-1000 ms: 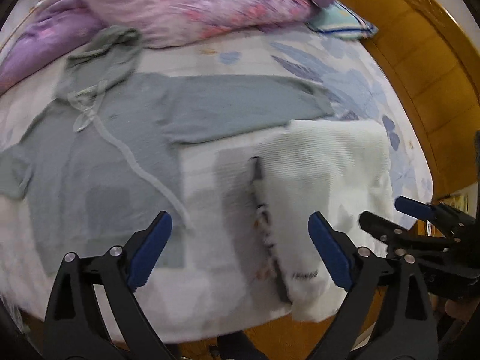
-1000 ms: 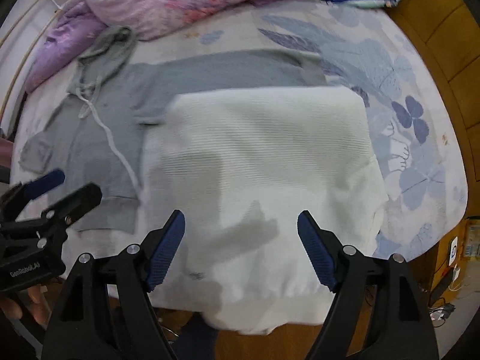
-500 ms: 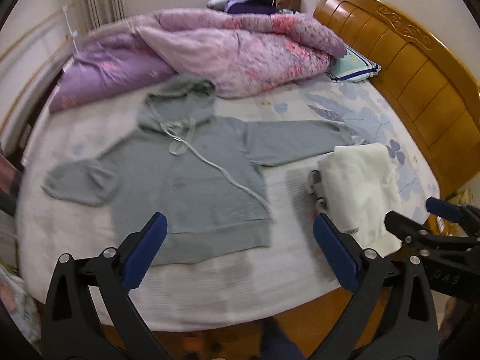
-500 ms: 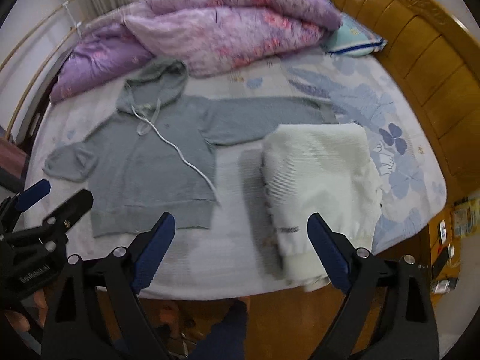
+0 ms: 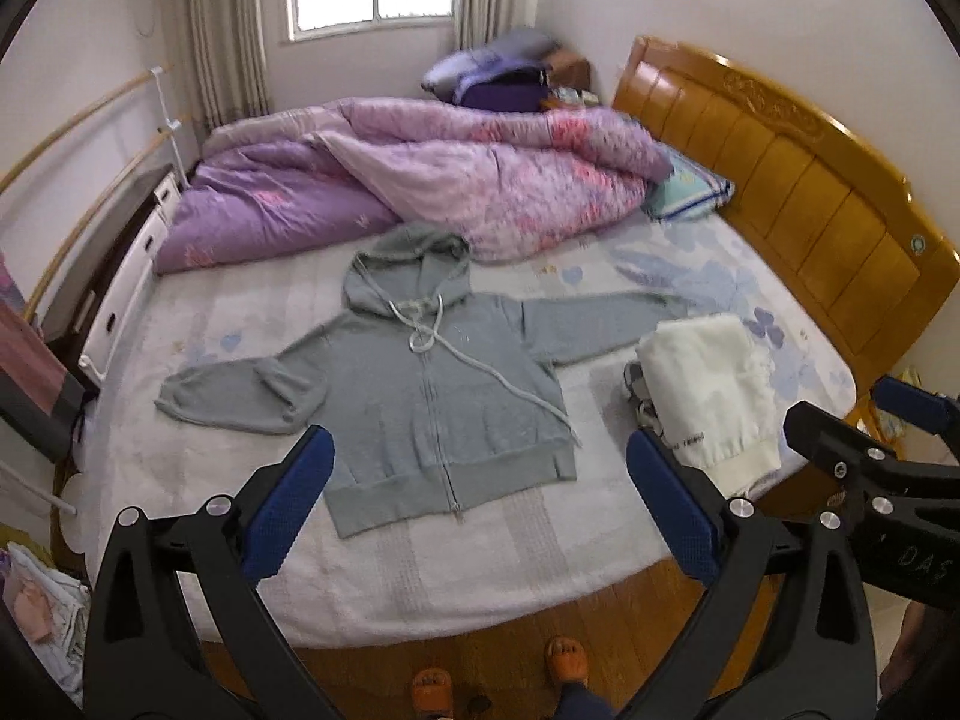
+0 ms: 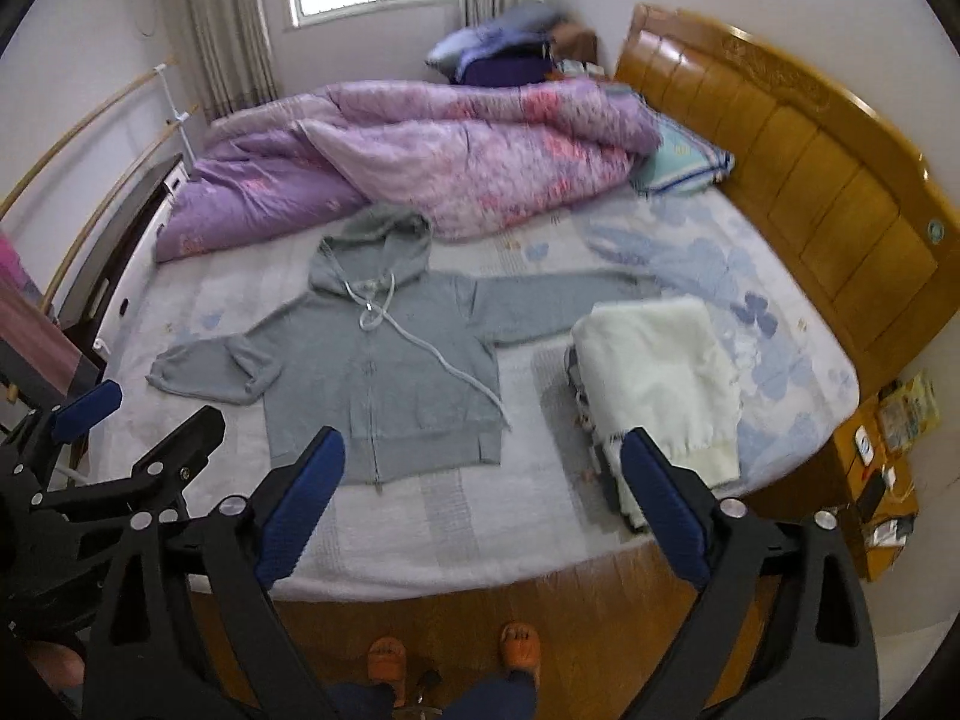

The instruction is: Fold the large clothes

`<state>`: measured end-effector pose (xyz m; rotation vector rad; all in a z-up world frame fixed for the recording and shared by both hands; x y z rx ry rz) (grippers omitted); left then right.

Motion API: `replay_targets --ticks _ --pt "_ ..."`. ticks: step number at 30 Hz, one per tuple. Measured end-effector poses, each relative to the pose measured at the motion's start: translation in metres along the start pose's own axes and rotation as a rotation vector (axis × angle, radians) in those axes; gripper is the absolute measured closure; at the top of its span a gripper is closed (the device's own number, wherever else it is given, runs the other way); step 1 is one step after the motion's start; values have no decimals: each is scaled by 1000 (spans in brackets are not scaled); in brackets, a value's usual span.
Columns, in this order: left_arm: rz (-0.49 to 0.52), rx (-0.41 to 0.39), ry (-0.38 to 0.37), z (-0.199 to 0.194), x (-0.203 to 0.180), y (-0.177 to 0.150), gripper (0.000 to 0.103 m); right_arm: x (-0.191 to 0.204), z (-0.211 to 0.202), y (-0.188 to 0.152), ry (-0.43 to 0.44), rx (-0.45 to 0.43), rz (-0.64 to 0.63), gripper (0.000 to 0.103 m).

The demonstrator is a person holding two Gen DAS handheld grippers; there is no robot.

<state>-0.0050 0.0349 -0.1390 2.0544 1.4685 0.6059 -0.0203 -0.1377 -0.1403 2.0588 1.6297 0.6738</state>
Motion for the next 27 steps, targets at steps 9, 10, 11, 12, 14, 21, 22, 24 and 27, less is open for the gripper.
replay_targets --ticks 9,10,11,12,14,21,22,24,27 --pt "-96 -106 61 -53 -13 20 5 -7 -45 17 64 -99 -91 8" --pt "-99 -117 73 -58 -13 22 5 -8 -49 20 71 -109 -93 8" --pt "-99 -131 87 -64 -14 24 5 -9 -52 21 77 -120 -90 8" --pt "-95 -151 99 -70 -15 28 5 -9 -57 22 81 -137 -87 8" --pt "-86 -187 124 -81 -18 33 5 -12 -62 24 76 -157 -93 8" --pt "-61 -244 138 -105 -22 41 5 -18 -86 23 88 -227 -80 8" --pt "-61 -256 131 -109 -22 41 5 -19 -91 23 89 -240 -76 8" --pt "-56 -270 135 -115 -23 42 5 -19 -96 22 85 -261 -76 8" --pt "-37 -298 146 -123 -25 43 5 -20 -103 22 87 -287 -71 8"
Point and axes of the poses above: each gripper's, at about its wrist camera, not at the fingertips, and z roughly the way its jaws point, x to its left, y to its top, the point moved 5 cm from there along z, roughly the way its jaws point, and after that the axes turned 8 degrees about z, right-handed, at the moved point
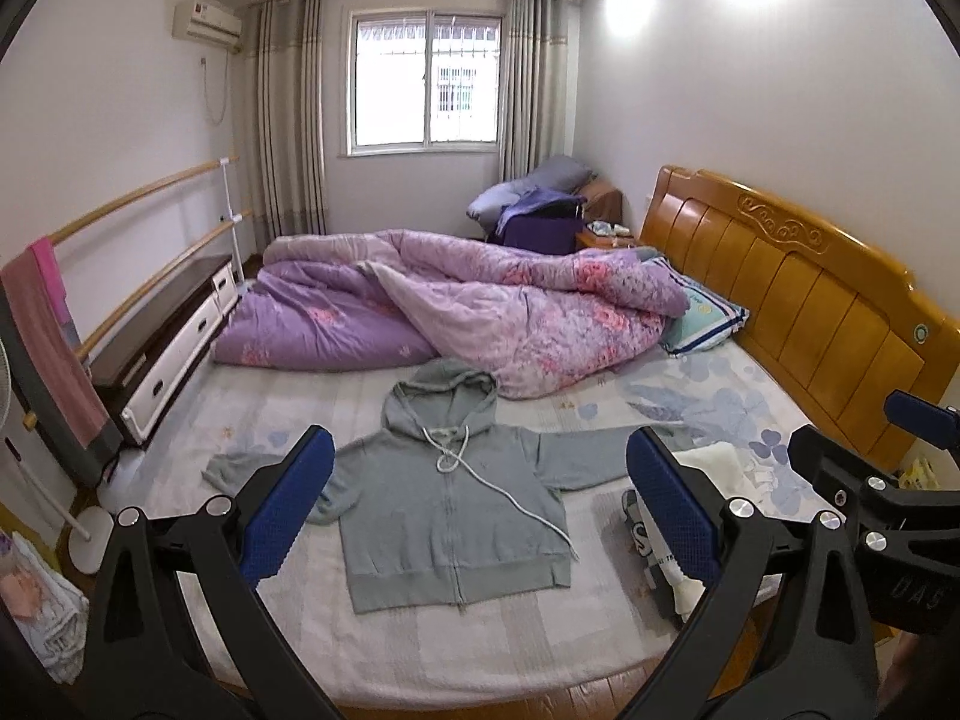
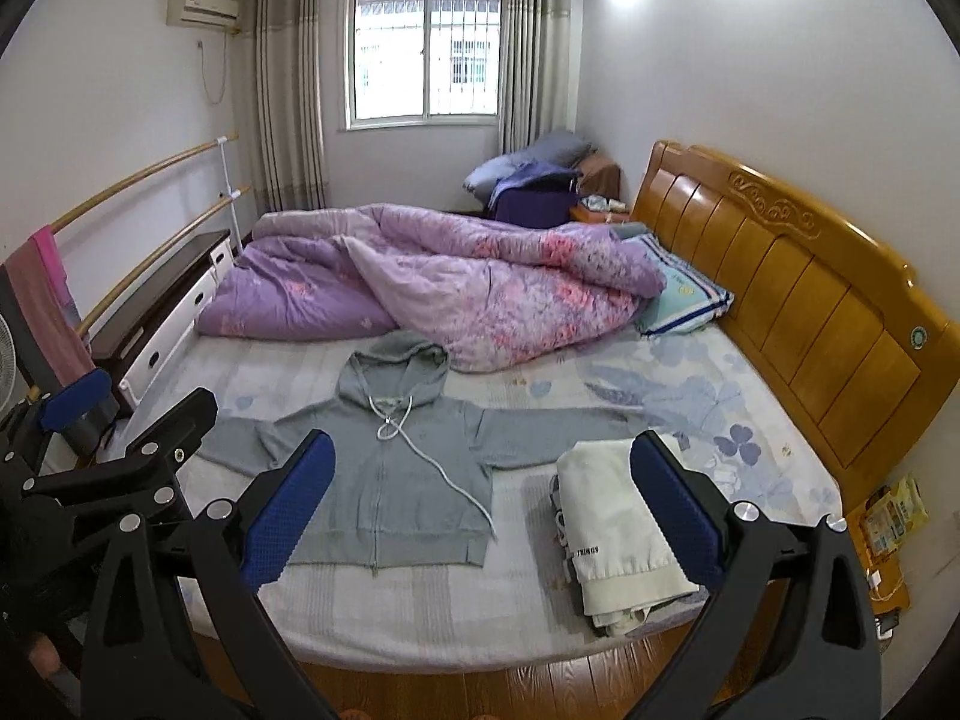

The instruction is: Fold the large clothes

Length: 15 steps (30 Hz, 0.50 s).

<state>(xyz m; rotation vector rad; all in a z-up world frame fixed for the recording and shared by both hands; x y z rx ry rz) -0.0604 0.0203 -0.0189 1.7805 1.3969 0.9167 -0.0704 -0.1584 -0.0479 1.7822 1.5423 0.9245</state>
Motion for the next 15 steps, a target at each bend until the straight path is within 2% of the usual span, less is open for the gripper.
replay_targets --ticks 5,15 --pt "9 -20 -10 -5 -1 2 5 -2 -5 1 -7 -36 6 8" --pt "18 -8 -12 1 -3 0 5 -5 -6 0 -16 -35 15 8"
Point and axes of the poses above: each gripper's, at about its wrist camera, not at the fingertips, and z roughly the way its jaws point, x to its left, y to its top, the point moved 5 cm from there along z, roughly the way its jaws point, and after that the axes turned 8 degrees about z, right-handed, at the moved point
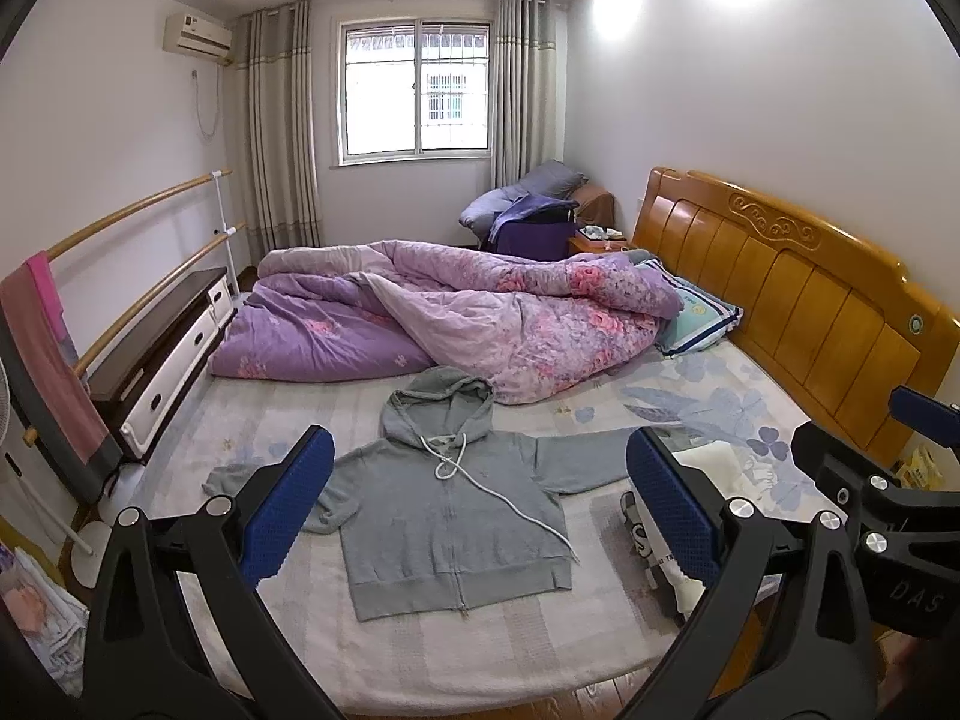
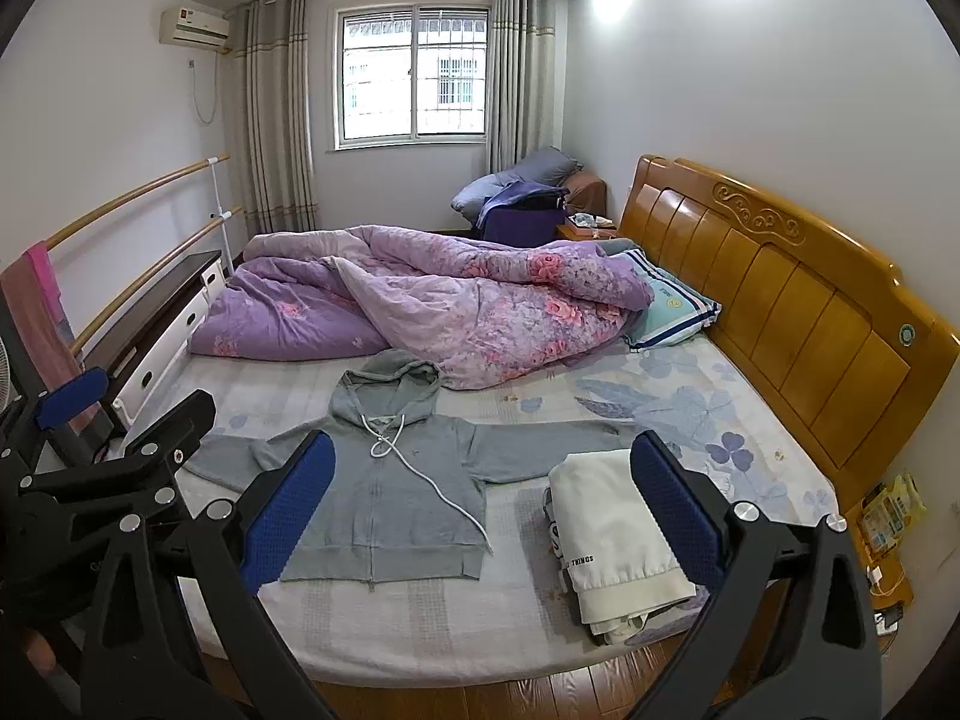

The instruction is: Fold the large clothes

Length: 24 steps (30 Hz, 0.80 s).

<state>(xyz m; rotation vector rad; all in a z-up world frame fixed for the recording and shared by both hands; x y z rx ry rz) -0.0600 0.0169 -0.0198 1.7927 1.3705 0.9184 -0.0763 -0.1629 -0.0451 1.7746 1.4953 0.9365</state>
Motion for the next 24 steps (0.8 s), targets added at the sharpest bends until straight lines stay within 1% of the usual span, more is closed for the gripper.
replay_targets --ticks 7,18,24 --pt "7 1 18 2 1 -1 5 1 -2 0 -2 2 0 8" --pt "7 14 26 5 1 -2 5 0 6 2 2 21 -3 8" --pt "6 15 25 5 1 -2 5 1 8 4 -5 16 -9 8"
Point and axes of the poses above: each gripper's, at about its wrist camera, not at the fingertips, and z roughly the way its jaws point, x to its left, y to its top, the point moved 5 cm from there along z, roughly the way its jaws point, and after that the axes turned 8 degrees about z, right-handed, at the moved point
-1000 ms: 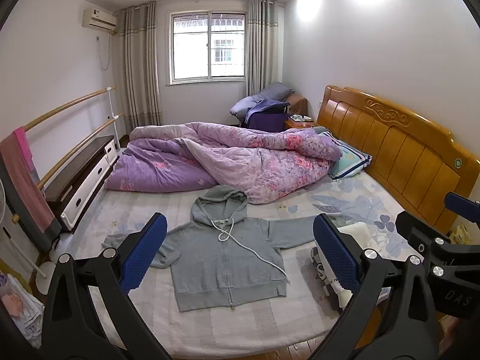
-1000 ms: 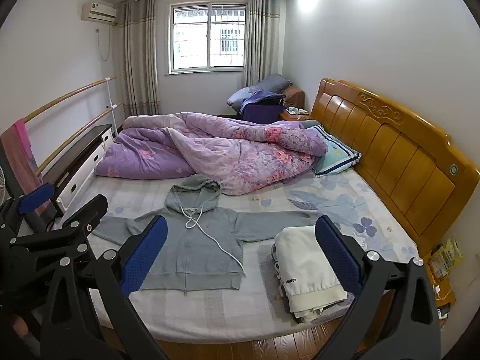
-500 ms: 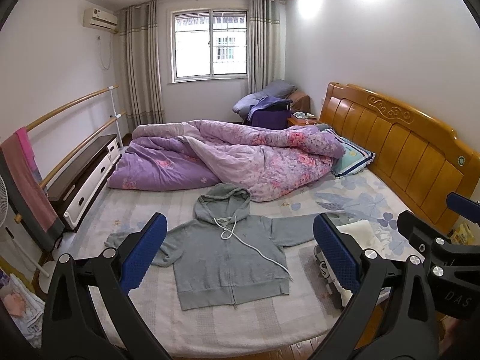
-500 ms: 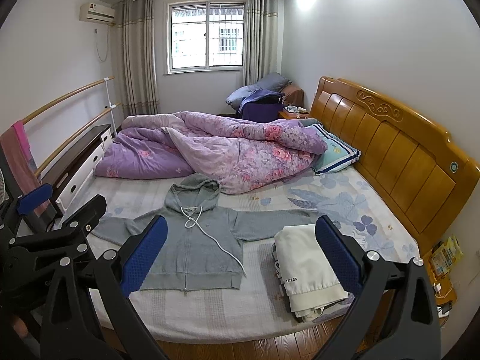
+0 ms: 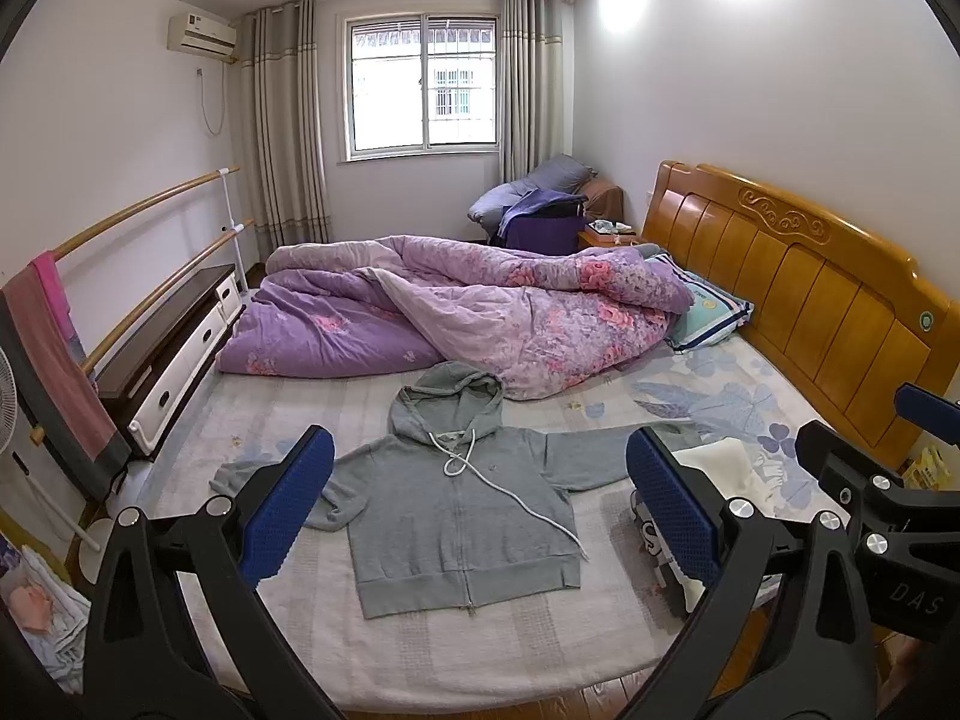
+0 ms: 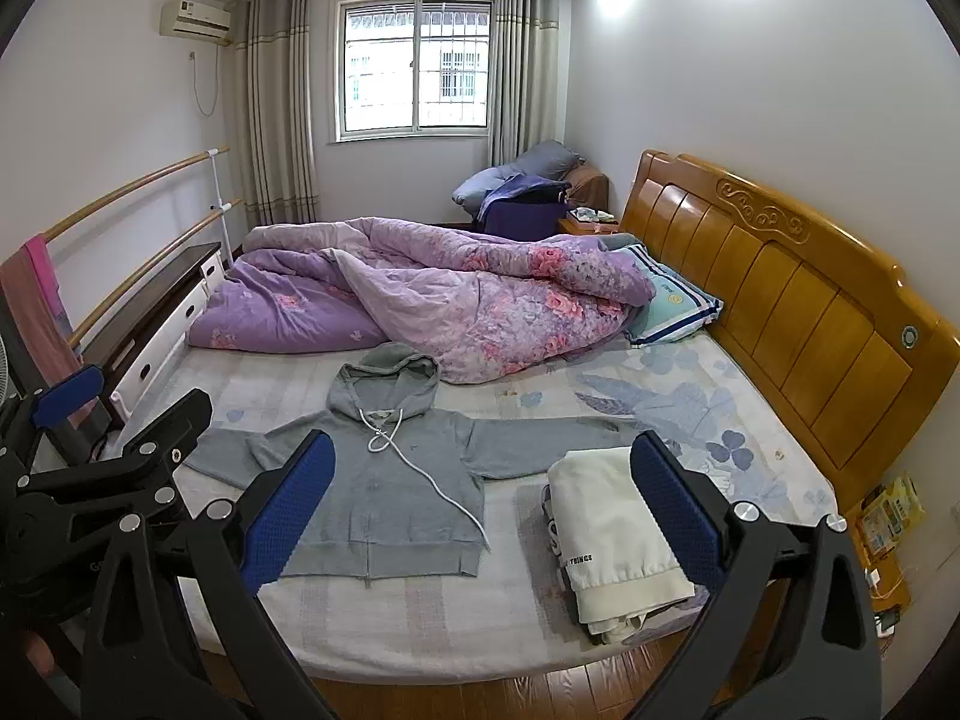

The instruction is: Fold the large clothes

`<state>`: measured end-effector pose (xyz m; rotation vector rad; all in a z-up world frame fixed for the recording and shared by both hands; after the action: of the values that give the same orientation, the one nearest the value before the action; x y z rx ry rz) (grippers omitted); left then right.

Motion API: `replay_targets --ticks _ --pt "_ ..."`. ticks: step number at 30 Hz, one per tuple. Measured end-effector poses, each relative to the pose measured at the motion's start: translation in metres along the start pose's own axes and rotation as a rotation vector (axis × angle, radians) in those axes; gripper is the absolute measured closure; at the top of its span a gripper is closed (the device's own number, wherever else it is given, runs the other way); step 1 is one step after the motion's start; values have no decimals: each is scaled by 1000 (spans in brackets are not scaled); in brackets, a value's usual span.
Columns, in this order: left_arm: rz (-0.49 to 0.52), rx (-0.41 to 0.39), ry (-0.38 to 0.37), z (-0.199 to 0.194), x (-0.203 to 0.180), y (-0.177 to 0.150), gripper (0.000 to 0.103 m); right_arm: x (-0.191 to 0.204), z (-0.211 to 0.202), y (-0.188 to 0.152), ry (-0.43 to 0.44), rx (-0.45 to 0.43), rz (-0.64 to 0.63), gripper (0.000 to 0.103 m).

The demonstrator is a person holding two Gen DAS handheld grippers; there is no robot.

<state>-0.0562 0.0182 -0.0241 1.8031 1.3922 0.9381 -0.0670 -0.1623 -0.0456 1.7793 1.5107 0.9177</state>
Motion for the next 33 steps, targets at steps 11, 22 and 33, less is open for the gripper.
replay_targets --ticks 11,22,33 --pt "6 -3 1 1 -2 2 5 1 0 0 -3 -1 1 8" --pt "5 5 -11 5 0 4 5 2 1 -2 -7 1 -1 8" --pt "4 7 -14 7 0 4 5 1 3 -3 -10 5 2 8"
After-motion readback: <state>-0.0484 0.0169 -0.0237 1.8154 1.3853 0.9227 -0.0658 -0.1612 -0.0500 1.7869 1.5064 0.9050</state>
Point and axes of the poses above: each gripper's, at about its wrist camera, not at the fingertips, and z roughly the way its jaws point, x to its left, y to its top, the point moved 5 cm from there along z, roughly the way its jaws point, and after that the axes turned 8 degrees about z, right-handed, at the moved point
